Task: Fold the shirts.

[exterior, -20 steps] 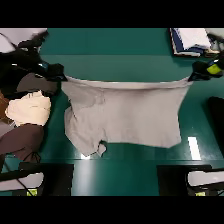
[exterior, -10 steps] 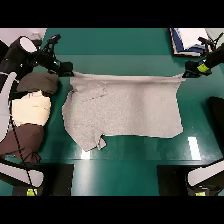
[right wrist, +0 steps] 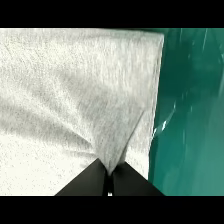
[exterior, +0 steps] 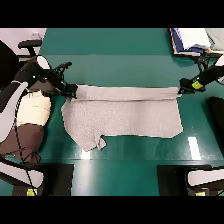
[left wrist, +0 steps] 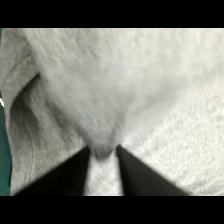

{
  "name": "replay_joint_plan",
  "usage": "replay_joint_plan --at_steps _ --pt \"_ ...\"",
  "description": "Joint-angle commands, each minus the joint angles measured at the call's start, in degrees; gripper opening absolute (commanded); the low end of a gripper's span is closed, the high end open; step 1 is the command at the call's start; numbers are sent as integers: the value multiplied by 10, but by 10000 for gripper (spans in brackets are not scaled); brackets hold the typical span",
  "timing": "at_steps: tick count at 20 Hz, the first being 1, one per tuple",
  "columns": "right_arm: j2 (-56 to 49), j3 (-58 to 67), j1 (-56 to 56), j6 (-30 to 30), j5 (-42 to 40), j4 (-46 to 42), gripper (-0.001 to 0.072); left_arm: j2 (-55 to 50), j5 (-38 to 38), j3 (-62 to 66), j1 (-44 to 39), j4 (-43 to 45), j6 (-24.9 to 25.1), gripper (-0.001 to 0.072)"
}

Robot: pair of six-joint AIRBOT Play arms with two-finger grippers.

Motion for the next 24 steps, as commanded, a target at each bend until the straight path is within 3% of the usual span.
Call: replay_joint_plan --at_steps 1,2,7,14,20,24 --pt "10 -32 0 -1 -14 8 339 3 2 -19 -2 0 -23 548" --pt "11 -24 -1 -1 -12 26 441 12 1 -19 -2 1 -32 551" --pt "63 -17 -25 -16 57 43 447 153 -23 -73 -2 85 -53 551" --pt "236 -178 -60 -24 -12 81 446 393 31 -411 -2 36 -115 551" --pt "259 -194 -58 -28 -17 109 446 414 112 -536 -2 -96 -104 550" --pt "259 -194 -40 -31 -18 108 446 414 158 -560 -15 -107 -110 550"
